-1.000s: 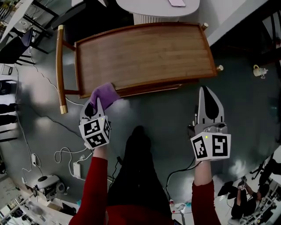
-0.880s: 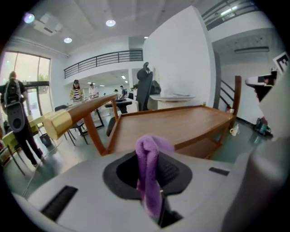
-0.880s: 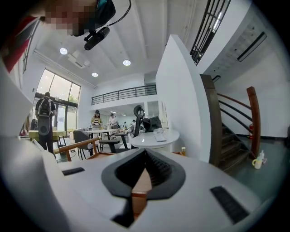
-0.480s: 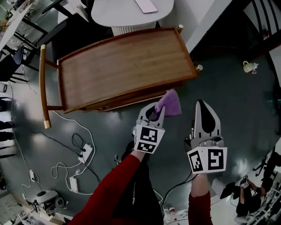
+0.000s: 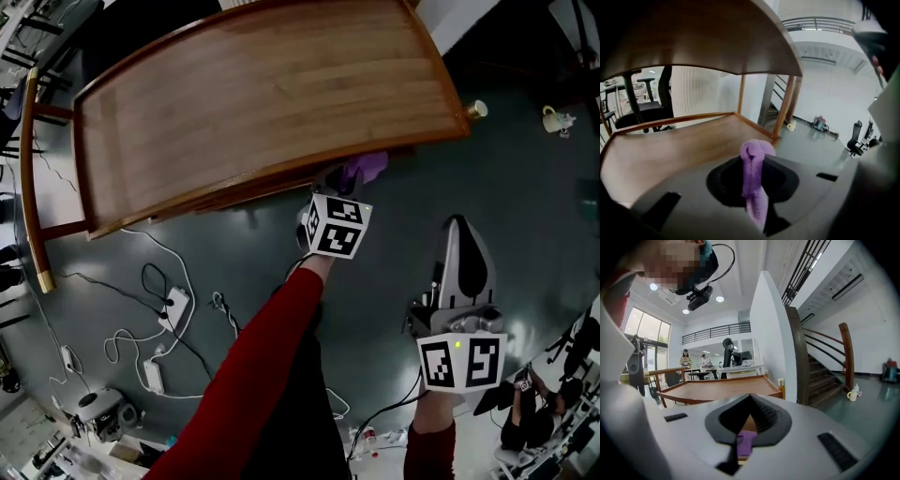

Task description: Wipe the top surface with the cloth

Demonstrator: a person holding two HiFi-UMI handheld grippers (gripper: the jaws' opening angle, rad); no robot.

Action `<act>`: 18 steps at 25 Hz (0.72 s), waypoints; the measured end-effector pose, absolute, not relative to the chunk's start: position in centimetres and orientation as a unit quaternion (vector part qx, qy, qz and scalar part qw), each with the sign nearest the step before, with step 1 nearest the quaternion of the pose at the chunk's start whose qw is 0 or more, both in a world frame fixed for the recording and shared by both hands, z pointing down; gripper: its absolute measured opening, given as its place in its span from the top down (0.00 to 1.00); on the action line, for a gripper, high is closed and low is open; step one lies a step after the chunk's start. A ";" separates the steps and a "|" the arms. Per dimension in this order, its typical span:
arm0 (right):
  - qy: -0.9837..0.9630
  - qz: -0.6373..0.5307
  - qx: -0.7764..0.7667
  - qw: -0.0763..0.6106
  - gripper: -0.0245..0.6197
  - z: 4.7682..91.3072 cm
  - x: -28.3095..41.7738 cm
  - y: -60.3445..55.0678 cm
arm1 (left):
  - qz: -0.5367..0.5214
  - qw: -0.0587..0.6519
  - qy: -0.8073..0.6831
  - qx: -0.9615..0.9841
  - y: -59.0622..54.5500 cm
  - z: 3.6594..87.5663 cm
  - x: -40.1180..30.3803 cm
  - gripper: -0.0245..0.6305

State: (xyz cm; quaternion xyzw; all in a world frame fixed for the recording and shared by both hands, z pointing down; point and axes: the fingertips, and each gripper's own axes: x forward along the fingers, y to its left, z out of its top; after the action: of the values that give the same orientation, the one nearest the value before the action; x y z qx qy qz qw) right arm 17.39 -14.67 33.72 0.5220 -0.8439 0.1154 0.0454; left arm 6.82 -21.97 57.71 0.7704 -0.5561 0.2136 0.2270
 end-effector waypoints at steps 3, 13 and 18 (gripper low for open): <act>-0.853 0.117 0.507 0.047 0.94 33.8 15.5 -15.0 | 0.225 0.223 -0.593 0.740 -19.3 57.7 -0.1 0.88; -0.895 0.112 0.426 0.074 0.94 35.7 6.0 -14.4 | 0.254 0.238 -0.702 0.622 -7.5 57.1 -19.2 0.88; -0.904 0.116 0.403 0.086 0.94 36.5 3.1 -12.6 | 0.265 0.237 -0.727 0.587 -5.2 56.3 -23.2 0.88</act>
State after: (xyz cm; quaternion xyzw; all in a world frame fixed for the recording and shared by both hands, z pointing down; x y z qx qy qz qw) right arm 3.11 -12.62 36.52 0.4031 -0.9037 0.1159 0.0860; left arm -23.21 -5.18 56.32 0.5873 -0.7271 0.2649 0.2370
